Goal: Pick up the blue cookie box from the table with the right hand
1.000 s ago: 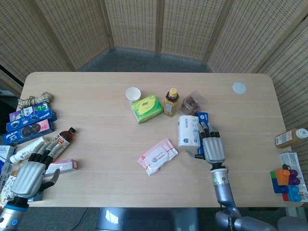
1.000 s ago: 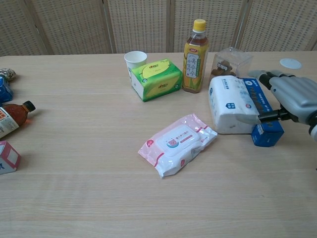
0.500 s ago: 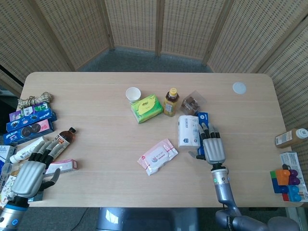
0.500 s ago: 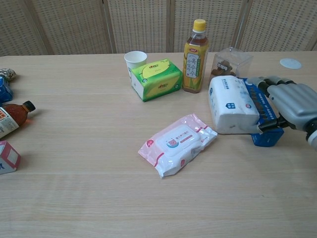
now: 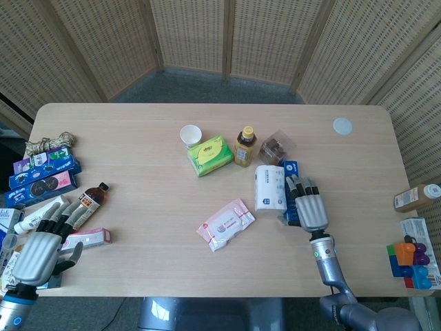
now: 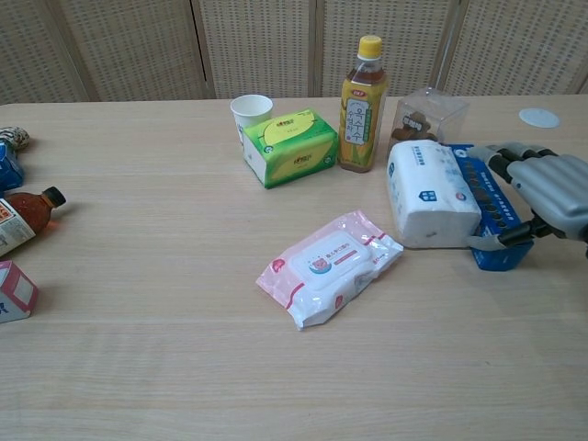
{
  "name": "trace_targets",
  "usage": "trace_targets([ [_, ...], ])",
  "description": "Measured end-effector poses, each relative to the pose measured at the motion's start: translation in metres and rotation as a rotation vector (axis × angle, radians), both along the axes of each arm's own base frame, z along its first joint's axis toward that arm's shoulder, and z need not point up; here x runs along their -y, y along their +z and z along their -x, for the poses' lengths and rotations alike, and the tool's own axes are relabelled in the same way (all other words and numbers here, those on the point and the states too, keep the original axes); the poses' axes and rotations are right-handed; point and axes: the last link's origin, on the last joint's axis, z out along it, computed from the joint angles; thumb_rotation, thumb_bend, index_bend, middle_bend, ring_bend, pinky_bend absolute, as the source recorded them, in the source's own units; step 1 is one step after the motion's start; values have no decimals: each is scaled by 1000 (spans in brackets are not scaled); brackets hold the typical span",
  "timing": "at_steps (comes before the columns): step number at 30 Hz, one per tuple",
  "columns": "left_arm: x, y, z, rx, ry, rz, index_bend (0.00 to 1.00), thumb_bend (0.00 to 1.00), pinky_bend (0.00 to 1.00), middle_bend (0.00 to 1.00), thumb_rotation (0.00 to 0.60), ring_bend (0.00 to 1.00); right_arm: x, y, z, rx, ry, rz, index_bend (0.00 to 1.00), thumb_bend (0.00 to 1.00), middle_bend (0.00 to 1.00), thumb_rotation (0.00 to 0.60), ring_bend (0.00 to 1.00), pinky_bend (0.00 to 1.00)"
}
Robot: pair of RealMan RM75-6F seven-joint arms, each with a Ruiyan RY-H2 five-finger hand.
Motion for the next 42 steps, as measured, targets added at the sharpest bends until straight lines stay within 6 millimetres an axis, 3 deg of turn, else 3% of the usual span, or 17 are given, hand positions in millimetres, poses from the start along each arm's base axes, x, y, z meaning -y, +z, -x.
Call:
trace_targets([
  [11, 2, 1, -2, -1, -6, -3, 108, 536, 0, 45, 600, 0, 8, 36, 41, -99, -44, 0, 0, 92, 0, 381, 0, 0],
  [25, 6, 4, -1, -3, 3, -16, 107, 535, 0, 45, 600, 0, 37, 72, 69, -169, -150, 10, 0, 93, 0, 384, 0, 0],
  [36, 6, 4, -1, 3, -5, -16, 106, 536, 0, 44, 600, 0, 38, 57, 58, -131, -187, -78, 0, 106, 0, 403, 0, 0],
  [42, 9, 6, 4, 2, 13, -23, 105, 536, 0, 43, 600, 0, 53, 54, 45, -118, -217, -110, 0, 110, 0, 500, 0, 0],
])
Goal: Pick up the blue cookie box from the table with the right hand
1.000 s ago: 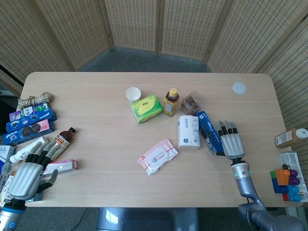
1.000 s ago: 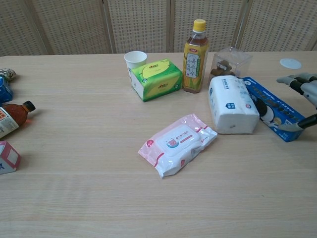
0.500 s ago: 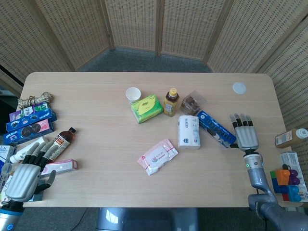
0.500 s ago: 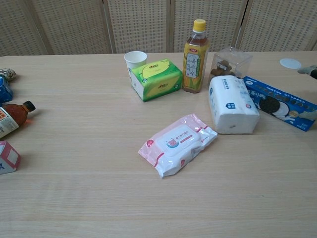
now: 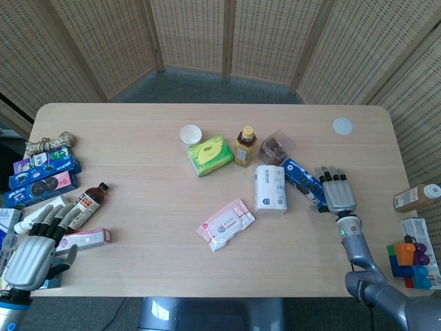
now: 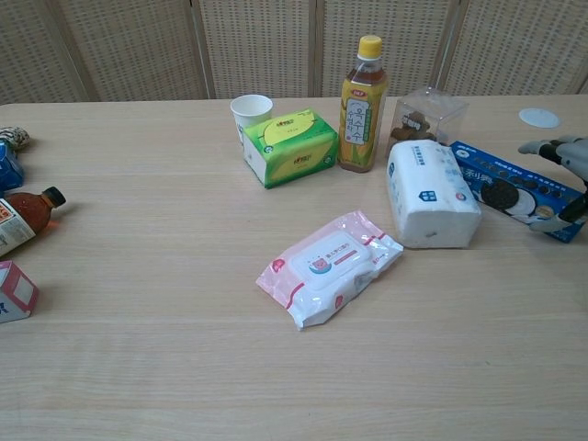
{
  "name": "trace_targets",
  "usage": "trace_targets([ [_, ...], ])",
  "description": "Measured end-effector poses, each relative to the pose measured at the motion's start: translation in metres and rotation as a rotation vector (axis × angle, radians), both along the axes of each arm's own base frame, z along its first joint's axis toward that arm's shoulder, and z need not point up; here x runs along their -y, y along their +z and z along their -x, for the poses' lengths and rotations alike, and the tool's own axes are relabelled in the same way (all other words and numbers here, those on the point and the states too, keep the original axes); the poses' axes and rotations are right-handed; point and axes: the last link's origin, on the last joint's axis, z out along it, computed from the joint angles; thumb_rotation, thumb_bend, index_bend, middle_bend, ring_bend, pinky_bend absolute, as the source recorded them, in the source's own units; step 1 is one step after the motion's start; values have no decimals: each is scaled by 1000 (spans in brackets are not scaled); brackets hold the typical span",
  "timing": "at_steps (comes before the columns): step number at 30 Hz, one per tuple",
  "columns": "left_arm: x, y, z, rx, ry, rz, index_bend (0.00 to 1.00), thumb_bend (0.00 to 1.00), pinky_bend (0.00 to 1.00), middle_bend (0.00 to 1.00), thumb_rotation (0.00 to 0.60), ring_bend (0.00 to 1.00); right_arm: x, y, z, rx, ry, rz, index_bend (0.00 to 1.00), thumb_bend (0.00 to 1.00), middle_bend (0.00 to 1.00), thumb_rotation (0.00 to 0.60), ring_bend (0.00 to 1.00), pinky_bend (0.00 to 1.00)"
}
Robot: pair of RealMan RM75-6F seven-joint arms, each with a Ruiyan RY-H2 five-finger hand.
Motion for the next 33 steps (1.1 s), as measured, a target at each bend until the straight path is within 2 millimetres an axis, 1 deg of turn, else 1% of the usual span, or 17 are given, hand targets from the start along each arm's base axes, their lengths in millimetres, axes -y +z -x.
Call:
trace_targets([
  [1, 0, 0, 0, 0, 1, 0, 105, 537, 0, 43, 600, 0, 3, 0, -2, 2, -5, -4, 0, 113, 0, 516, 0, 0],
  [4, 1, 1, 1, 1, 1, -3, 104, 536, 0, 43, 600, 0, 8, -1, -6, 14, -19, -12, 0, 126, 0, 586, 0, 0],
  [5, 1, 1, 1, 1, 2, -4, 104, 536, 0, 42, 600, 0, 10, -1, -7, 19, -24, -13, 0, 135, 0, 599, 0, 0],
  [6, 1, 1, 1, 1, 1, -5, 105, 535, 0, 42, 600, 0, 11, -1, -8, 26, -28, -13, 0, 141, 4, 600, 0, 0],
  [7, 1, 1, 1, 1, 1, -5, 104, 536, 0, 41, 600, 0, 13, -1, -10, 31, -31, -13, 0, 150, 29, 600, 0, 20],
  [9, 1, 2, 1, 1, 0, -5, 104, 537, 0, 41, 600, 0, 14, 0, -11, 37, -33, -14, 0, 163, 119, 600, 2, 97],
  [10, 1, 2, 1, 1, 0, -5, 103, 537, 0, 41, 600, 0, 14, 0, -11, 43, -33, -12, 0, 169, 203, 600, 28, 171],
  [11, 1, 2, 0, 1, -1, -5, 103, 537, 0, 40, 600, 0, 15, 1, -11, 48, -35, -10, 0, 172, 264, 600, 67, 227],
  [12, 1, 2, 0, 1, -2, -5, 103, 537, 0, 40, 600, 0, 15, 1, -11, 52, -38, -10, 2, 176, 306, 600, 108, 268],
  [14, 1, 1, -1, 3, -4, -4, 103, 537, 0, 39, 600, 0, 15, 3, -10, 60, -49, -9, 49, 186, 399, 600, 210, 349],
  [16, 1, 1, -1, 3, -7, -3, 103, 536, 0, 38, 600, 0, 16, 3, -9, 66, -61, -10, 105, 190, 459, 600, 275, 385],
  [20, 1, 1, -2, 3, -8, -4, 103, 535, 0, 36, 600, 0, 15, 3, -6, 74, -81, -13, 168, 193, 514, 600, 324, 432],
  [23, 1, 2, -2, 4, -10, -7, 103, 536, 0, 35, 600, 0, 15, 4, -5, 82, -87, -9, 233, 198, 581, 600, 390, 487],
  [27, 2, 1, -3, 5, -11, -7, 102, 537, 0, 33, 600, 0, 14, 6, -4, 95, -95, -3, 354, 221, 728, 600, 536, 616],
  [29, 2, 1, -3, 6, -11, -4, 102, 536, 0, 32, 600, 0, 12, 7, -2, 104, -106, 0, 437, 229, 822, 600, 625, 693],
  [32, 2, 0, -2, 7, -8, -3, 102, 535, 0, 32, 600, 0, 9, 9, 1, 116, -118, 6, 528, 240, 927, 600, 722, 768],
  [33, 2, 0, -1, 7, -7, -4, 103, 535, 0, 32, 600, 0, 8, 10, 2, 119, -118, 10, 543, 245, 943, 600, 738, 780],
])
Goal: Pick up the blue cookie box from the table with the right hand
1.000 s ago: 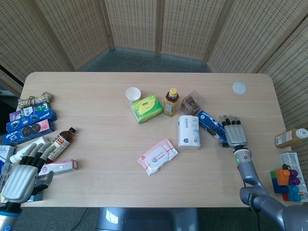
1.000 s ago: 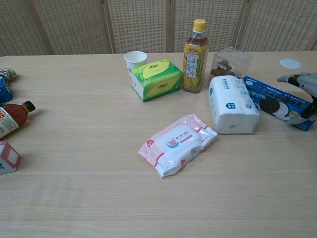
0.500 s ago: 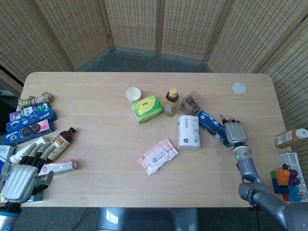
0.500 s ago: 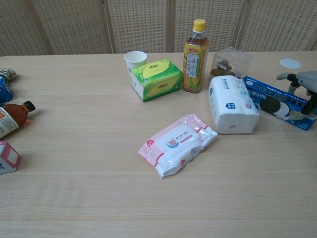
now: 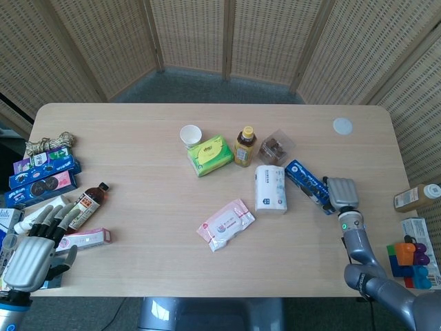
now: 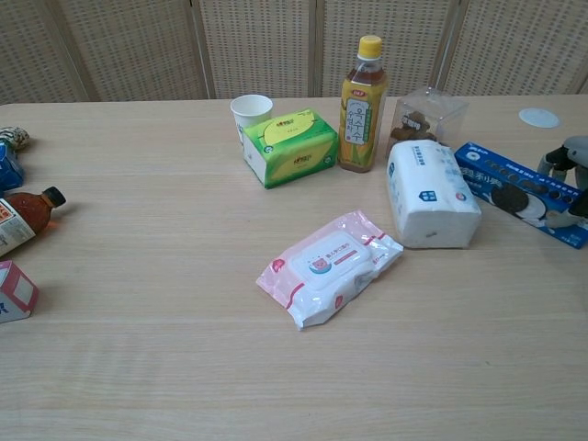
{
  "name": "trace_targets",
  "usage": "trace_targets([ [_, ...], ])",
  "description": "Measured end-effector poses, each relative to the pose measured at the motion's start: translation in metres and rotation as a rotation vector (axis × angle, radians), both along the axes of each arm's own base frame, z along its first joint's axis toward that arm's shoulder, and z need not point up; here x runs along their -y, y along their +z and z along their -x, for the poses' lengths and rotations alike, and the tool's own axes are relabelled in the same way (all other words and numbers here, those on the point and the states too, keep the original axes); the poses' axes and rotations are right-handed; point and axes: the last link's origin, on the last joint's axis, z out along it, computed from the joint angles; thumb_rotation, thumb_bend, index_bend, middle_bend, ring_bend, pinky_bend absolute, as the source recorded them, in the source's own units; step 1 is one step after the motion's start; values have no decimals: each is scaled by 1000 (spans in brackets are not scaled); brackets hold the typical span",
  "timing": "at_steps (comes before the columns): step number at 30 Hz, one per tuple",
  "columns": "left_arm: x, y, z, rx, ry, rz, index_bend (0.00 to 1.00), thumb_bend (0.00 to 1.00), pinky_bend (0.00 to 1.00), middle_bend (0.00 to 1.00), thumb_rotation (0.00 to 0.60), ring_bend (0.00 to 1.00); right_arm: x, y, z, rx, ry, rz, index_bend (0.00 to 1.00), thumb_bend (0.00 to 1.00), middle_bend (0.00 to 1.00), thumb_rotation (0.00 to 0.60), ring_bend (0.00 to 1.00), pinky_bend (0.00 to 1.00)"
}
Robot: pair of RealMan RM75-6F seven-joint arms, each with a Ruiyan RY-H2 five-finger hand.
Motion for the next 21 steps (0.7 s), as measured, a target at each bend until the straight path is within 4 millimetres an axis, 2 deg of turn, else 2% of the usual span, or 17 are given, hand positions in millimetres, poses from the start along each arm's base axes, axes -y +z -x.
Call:
trace_targets([
  [3, 0, 0, 1, 2, 3, -1, 103, 537, 0, 31, 600, 0, -3, 3, 1, 17, 0, 23, 584, 264, 990, 600, 780, 811],
  [9, -2, -2, 2, 2, 6, 5, 102, 536, 0, 32, 600, 0, -9, 17, -4, 67, 21, 97, 600, 268, 1000, 600, 799, 826],
  [21, 0, -4, 2, 13, 7, 5, 102, 535, 0, 32, 600, 0, -16, 68, -38, 247, 110, 313, 596, 266, 1000, 600, 799, 825],
])
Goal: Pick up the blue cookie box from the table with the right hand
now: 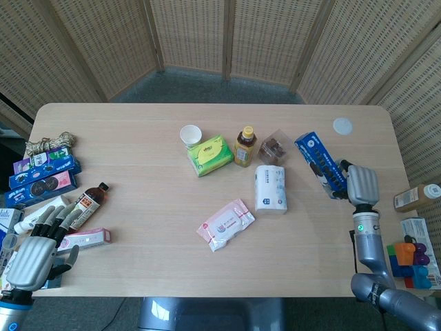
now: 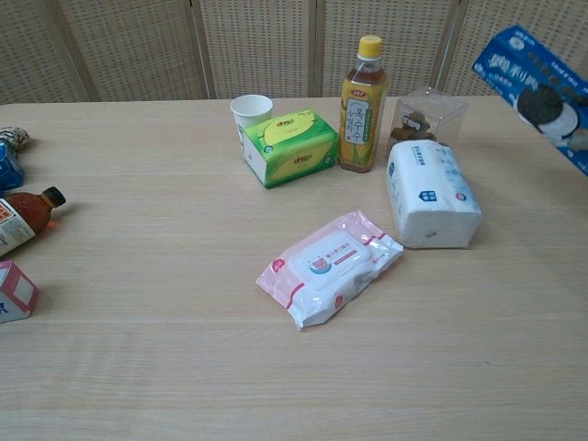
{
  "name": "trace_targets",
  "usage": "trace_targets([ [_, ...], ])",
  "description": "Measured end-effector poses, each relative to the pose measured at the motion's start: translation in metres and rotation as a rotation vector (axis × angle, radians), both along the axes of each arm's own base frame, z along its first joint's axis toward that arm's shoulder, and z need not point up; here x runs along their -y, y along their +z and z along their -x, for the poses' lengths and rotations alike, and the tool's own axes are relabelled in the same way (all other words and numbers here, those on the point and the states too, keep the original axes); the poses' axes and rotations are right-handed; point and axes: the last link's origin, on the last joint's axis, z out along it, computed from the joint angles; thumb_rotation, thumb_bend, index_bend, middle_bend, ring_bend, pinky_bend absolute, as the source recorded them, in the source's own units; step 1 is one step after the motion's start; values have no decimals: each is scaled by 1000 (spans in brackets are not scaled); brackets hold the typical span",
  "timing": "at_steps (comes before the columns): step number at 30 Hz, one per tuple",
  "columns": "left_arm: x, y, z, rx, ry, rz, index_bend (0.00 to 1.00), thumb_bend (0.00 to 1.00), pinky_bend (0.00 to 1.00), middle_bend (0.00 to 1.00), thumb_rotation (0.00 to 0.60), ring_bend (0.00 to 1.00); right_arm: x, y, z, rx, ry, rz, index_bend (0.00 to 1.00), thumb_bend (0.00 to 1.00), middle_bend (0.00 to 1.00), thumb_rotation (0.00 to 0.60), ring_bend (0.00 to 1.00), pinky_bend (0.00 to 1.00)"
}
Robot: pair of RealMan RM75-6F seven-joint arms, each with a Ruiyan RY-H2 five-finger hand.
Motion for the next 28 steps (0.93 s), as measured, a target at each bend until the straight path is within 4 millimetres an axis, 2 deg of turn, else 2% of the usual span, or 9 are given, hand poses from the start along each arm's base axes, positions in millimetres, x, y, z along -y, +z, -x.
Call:
trace_targets([
  [7, 4, 1, 1, 6, -2, -4, 103, 538, 0, 32, 600, 0, -5, 32, -27, 87, 60, 84, 600, 264, 1000, 600, 800, 826],
  [13, 6, 0, 2, 15, -1, -3, 103, 536, 0, 32, 600, 0, -10, 50, -50, 137, 101, 129, 610, 262, 1000, 600, 800, 825],
  [19, 8, 2, 3, 20, 3, -13, 102, 536, 0, 32, 600, 0, -15, 61, -64, 178, 126, 154, 607, 258, 1000, 600, 800, 825],
  [28, 9, 2, 3, 21, 5, -10, 102, 536, 0, 31, 600, 0, -20, 68, -71, 200, 139, 165, 607, 259, 1000, 600, 800, 825],
])
